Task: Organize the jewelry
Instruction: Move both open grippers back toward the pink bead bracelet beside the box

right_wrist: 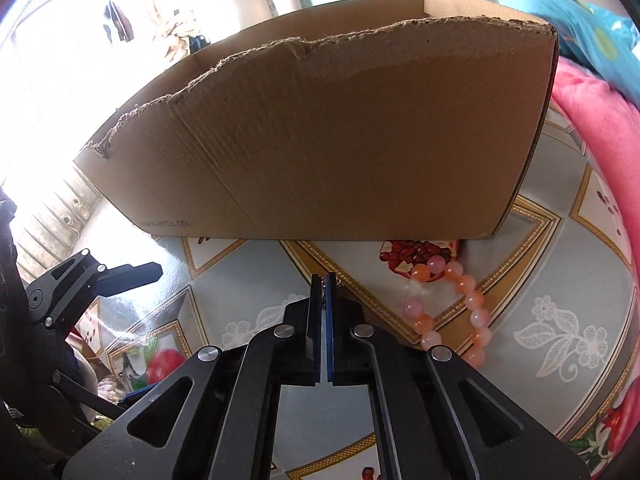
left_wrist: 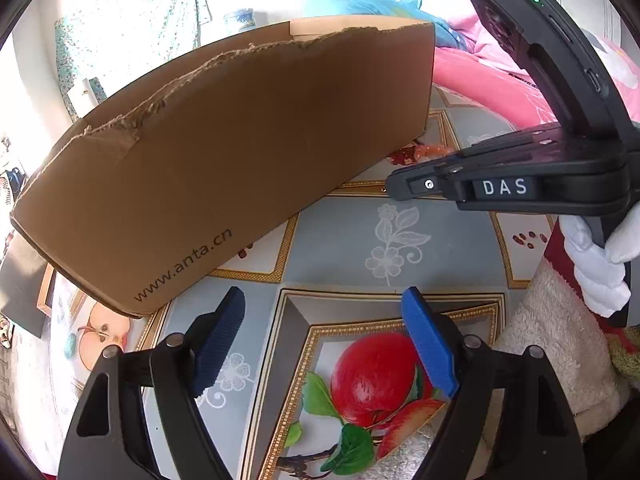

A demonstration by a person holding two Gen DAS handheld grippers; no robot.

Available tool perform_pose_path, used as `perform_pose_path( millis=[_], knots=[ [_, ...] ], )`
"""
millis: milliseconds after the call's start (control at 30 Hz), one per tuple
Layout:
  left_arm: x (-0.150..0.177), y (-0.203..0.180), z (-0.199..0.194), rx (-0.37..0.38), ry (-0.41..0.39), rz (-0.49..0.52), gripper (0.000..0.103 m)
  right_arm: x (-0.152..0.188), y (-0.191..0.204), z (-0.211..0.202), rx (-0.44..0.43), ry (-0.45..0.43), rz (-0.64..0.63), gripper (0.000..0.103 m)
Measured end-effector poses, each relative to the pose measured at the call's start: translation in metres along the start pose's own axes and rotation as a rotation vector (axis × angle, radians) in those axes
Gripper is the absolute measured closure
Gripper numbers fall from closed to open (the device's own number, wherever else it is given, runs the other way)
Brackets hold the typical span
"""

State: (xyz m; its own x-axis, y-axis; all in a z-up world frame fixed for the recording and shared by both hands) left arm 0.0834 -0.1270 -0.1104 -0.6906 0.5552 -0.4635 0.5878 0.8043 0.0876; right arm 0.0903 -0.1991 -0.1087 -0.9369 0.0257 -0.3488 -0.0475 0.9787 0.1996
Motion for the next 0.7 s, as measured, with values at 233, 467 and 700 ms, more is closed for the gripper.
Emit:
perform_pose_path(
  millis=[233, 467, 700],
  knots=[
    [0.002, 0.0, 0.001, -0.015, -0.005, 0.0, 0.023, 0.012, 0.017, 0.0, -0.12, 0.042, 0.036, 0.103],
    [0.003, 0.0, 0.001, -0.01, -0.004, -0.016, 0.02, 0.012, 0.028, -0.013, -0.164, 0.017, 0.029, 0.103],
    [0.006, 0.002, 0.0, -0.008, -0.005, -0.026, 0.019, -0.005, 0.017, -0.017, -0.07, -0.01, -0.016, 0.076]
  ],
)
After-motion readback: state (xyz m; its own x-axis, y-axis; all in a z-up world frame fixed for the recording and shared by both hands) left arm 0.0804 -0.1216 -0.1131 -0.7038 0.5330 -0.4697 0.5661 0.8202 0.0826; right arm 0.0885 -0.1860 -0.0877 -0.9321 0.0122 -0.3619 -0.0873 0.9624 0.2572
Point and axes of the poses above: each gripper's, at about its wrist camera, not at the fingertips, and z roughly the way its jaws point, y to its left, x to its underside, the point moved 8 cm from there along z, roughly the way its jaws point, and after that the axes turned 10 degrees about y, right-handed, at the moved point
